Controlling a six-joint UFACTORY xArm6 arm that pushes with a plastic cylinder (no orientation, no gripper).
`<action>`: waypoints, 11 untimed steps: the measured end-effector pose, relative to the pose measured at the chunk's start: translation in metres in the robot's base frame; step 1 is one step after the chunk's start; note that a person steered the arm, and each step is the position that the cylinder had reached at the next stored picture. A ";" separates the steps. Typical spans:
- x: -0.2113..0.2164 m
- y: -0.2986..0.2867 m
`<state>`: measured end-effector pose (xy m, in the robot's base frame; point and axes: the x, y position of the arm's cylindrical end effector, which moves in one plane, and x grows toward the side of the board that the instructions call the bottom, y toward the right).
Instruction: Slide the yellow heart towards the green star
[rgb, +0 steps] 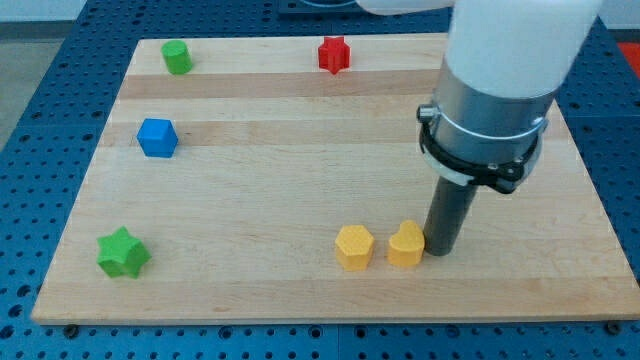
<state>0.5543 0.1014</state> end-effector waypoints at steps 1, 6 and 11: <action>0.002 -0.015; -0.042 -0.038; -0.094 -0.317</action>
<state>0.4606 -0.2152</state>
